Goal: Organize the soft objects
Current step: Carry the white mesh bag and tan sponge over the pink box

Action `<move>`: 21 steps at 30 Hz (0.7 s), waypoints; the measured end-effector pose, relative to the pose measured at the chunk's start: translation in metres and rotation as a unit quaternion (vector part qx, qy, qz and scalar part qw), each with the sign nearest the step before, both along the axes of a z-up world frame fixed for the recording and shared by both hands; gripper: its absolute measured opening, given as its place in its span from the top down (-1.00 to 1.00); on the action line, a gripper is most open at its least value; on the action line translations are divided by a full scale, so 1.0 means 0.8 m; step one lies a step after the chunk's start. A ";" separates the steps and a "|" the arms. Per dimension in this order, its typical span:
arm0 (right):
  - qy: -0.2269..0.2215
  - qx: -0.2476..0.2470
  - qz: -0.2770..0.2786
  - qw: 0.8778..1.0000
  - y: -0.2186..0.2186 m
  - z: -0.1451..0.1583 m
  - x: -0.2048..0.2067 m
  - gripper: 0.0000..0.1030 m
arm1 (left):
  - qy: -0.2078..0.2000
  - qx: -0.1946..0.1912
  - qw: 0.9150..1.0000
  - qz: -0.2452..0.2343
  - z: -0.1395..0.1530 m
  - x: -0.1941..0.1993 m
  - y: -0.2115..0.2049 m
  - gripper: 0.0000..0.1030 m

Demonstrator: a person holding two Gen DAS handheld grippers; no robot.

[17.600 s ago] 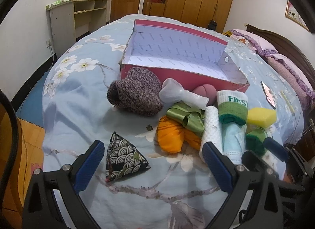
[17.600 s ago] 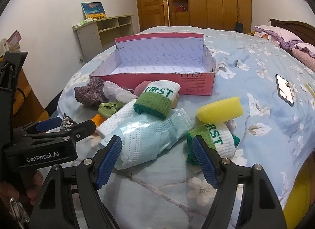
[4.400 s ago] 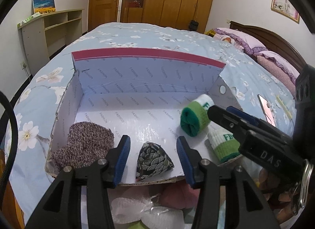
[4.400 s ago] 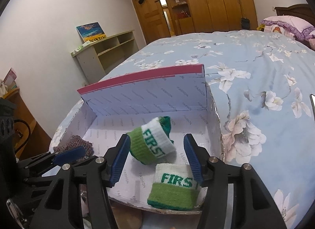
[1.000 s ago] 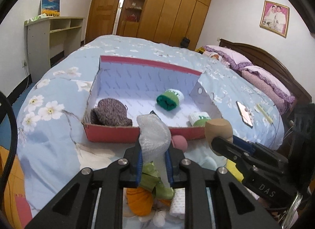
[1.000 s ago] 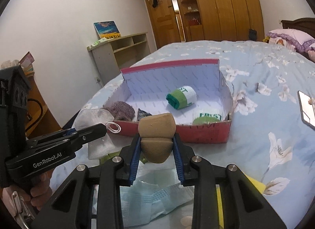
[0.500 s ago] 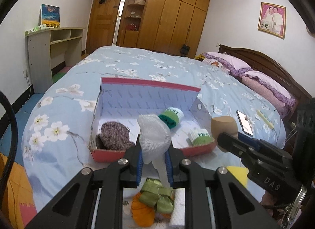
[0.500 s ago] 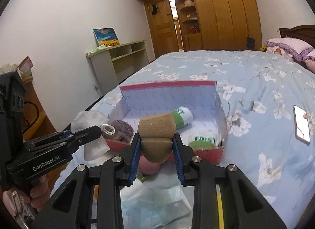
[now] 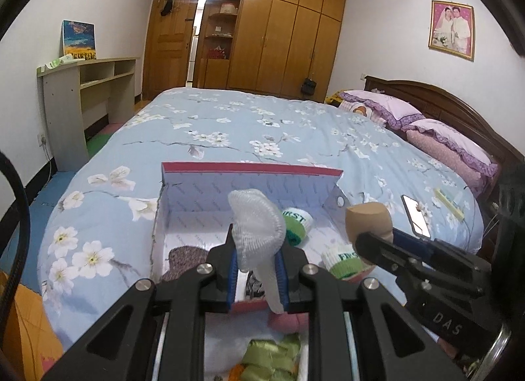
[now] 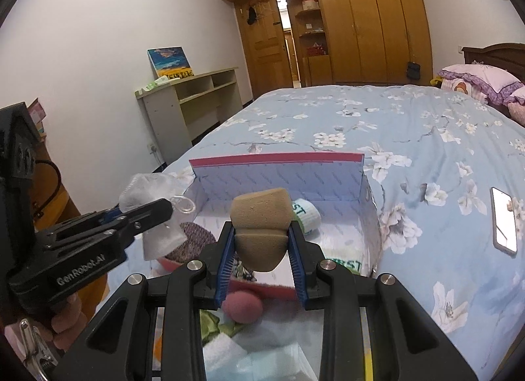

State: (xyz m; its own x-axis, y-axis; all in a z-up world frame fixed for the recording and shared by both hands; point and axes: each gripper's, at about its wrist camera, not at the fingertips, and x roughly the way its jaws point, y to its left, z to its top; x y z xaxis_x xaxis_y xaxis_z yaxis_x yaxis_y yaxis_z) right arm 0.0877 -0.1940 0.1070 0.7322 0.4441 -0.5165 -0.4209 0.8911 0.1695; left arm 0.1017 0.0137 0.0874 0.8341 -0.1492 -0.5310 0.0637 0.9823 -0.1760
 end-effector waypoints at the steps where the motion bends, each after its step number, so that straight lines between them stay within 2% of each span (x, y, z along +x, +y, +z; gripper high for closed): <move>1: 0.000 0.000 -0.001 1.000 0.002 0.001 0.003 0.38 | 0.001 -0.003 1.000 0.000 -0.002 0.004 0.001 0.61; 7: 0.004 -0.012 -0.010 1.000 0.009 -0.008 0.023 0.38 | 0.014 -0.012 1.000 0.006 -0.017 0.028 0.006 0.61; 21: 0.010 -0.032 -0.047 0.998 -0.013 -0.045 0.059 0.38 | 0.042 -0.002 0.999 0.017 -0.059 0.068 0.002 0.61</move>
State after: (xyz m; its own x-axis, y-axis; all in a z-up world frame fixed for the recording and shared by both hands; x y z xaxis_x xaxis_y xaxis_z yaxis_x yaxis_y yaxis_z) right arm 0.1350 -0.2041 0.0710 0.7582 0.3386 -0.5572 -0.3310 0.9362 0.1184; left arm 0.1558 0.0150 0.0398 0.7908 -0.1247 -0.5993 0.0159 0.9829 -0.1834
